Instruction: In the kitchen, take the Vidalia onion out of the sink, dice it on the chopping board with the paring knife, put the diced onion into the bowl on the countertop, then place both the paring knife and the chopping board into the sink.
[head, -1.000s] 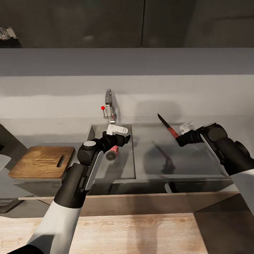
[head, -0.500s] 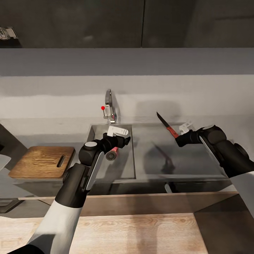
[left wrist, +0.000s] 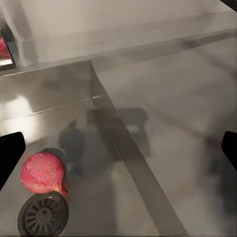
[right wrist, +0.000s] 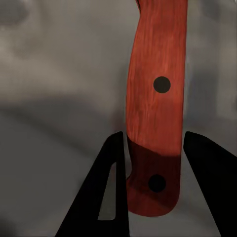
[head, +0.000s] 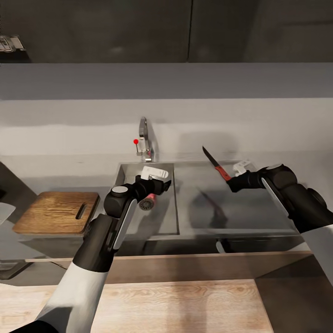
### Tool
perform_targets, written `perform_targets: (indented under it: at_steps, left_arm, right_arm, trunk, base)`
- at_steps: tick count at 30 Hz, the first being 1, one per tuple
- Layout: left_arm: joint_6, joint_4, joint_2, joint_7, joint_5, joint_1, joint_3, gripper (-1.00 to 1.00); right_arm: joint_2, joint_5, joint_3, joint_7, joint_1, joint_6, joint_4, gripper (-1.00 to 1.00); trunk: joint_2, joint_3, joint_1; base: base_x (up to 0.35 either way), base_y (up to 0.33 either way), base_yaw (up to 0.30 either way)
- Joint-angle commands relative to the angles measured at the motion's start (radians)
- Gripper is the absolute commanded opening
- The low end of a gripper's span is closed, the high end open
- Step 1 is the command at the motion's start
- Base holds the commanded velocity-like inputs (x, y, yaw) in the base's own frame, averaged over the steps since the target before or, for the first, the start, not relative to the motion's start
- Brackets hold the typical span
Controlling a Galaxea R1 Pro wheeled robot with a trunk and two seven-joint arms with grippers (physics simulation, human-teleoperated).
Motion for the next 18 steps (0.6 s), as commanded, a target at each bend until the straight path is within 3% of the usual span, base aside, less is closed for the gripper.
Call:
perform_targets:
  at_steps: [1,6,8,11,18]
  left_arm:
    - [0.005,-0.001,0.0,-0.003,0.001,-0.001,0.001,1.0]
    - [0.005,-0.001,0.0,-0.003,0.001,-0.001,0.001,1.0]
    - [0.004,0.004,0.001,-0.003,0.001,-0.001,0.001,1.0]
    - [0.004,0.02,0.001,-0.003,0.001,-0.001,0.002,1.0]
    - [-0.001,0.073,0.002,-0.003,0.001,-0.001,0.006,1.0]
  right_arm:
    - [-0.001,-0.011,0.001,-0.003,-0.001,0.006,-0.001,-1.0]
    - [-0.001,-0.023,-0.007,-0.002,-0.001,0.006,-0.001,-1.0]
    - [-0.001,-0.024,-0.064,0.003,-0.001,0.006,-0.002,-1.0]
    - [-0.001,-0.024,-0.116,0.032,-0.001,0.006,-0.012,-1.0]
    - [-0.001,-0.025,-0.153,0.112,-0.001,0.01,-0.026,-1.0]
  trunk:
    - [-0.002,-0.002,0.001]
    - [-0.002,-0.002,0.001]
    - [-0.002,-0.002,0.001]
    - [-0.002,-0.002,0.001]
    - [-0.002,-0.002,0.001]
  base:
    - [0.0,0.216,0.0]
    - [0.0,0.113,0.0]
    - [0.0,0.017,0.0]
    - [0.0,0.007,0.0]
    - [0.0,0.001,0.0]
